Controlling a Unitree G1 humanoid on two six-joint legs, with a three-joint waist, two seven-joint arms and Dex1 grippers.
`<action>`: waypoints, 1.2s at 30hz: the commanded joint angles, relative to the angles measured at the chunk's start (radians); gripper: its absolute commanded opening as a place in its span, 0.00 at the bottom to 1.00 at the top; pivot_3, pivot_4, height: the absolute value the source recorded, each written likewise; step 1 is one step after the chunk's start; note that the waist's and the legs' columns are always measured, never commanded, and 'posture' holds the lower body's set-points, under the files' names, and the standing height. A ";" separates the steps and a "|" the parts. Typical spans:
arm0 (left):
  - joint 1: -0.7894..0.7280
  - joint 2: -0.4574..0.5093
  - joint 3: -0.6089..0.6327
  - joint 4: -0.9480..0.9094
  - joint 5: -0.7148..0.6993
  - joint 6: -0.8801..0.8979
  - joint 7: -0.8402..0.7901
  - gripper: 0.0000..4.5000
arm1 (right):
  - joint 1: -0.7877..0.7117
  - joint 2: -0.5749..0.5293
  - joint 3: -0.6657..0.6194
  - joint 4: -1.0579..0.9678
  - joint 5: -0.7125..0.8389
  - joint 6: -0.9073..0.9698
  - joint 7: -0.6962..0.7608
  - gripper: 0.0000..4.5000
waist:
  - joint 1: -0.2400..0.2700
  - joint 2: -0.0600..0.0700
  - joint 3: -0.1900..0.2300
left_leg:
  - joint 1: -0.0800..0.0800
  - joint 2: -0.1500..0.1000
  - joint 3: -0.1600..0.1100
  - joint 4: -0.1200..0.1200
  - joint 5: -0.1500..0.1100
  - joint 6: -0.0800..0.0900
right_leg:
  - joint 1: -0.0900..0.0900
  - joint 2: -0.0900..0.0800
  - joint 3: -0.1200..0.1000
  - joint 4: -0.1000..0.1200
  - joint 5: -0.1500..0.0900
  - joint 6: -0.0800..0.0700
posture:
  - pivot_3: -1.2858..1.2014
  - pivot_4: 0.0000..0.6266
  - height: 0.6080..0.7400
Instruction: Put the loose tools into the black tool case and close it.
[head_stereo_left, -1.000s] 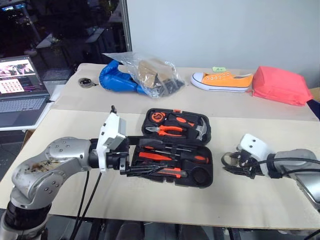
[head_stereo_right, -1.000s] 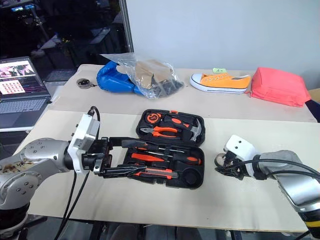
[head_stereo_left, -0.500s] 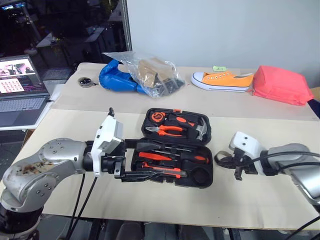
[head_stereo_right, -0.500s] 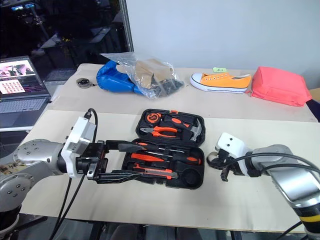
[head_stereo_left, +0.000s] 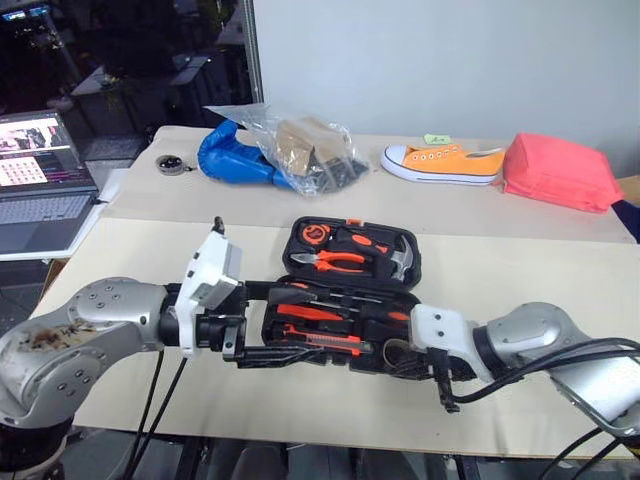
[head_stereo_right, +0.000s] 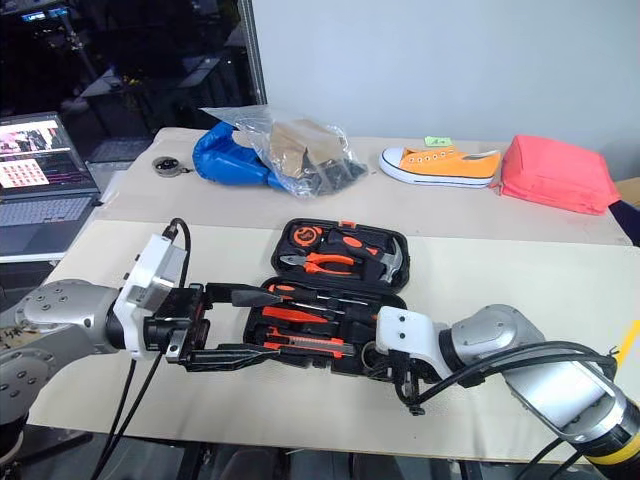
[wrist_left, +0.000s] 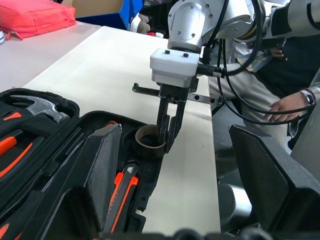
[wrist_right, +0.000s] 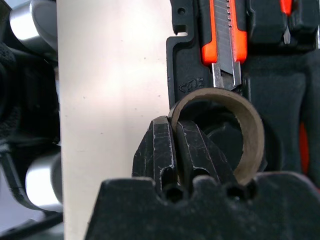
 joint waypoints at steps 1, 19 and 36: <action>-0.008 0.016 0.036 -0.023 -0.031 -0.005 0.019 0.81 | -0.006 0.021 0.047 0.087 -0.074 0.003 -0.029 0.00 | 0.001 -0.002 -0.001 | 0.001 0.000 0.000 0.000 0.000 0.000 | 0.001 0.000 0.000 0.000 0.000 0.000 | 0.52 0.24 1.00; 0.056 0.006 0.075 0.044 -0.043 0.004 0.097 0.81 | 0.007 0.091 -0.131 0.072 0.054 0.005 0.001 0.45 | 0.001 -0.002 0.000 | -0.001 0.000 0.002 -0.001 0.001 0.000 | -0.002 0.001 0.000 0.000 0.001 -0.001 | 0.52 0.24 1.00; -0.563 -0.282 -0.190 0.870 0.267 0.326 0.571 0.81 | -0.462 0.385 -0.366 0.559 0.135 0.554 -0.530 0.45 | 0.002 -0.001 0.001 | -0.003 -0.003 -0.002 -0.001 0.004 0.000 | -0.003 0.003 -0.001 0.001 0.008 -0.007 | 0.52 0.24 1.00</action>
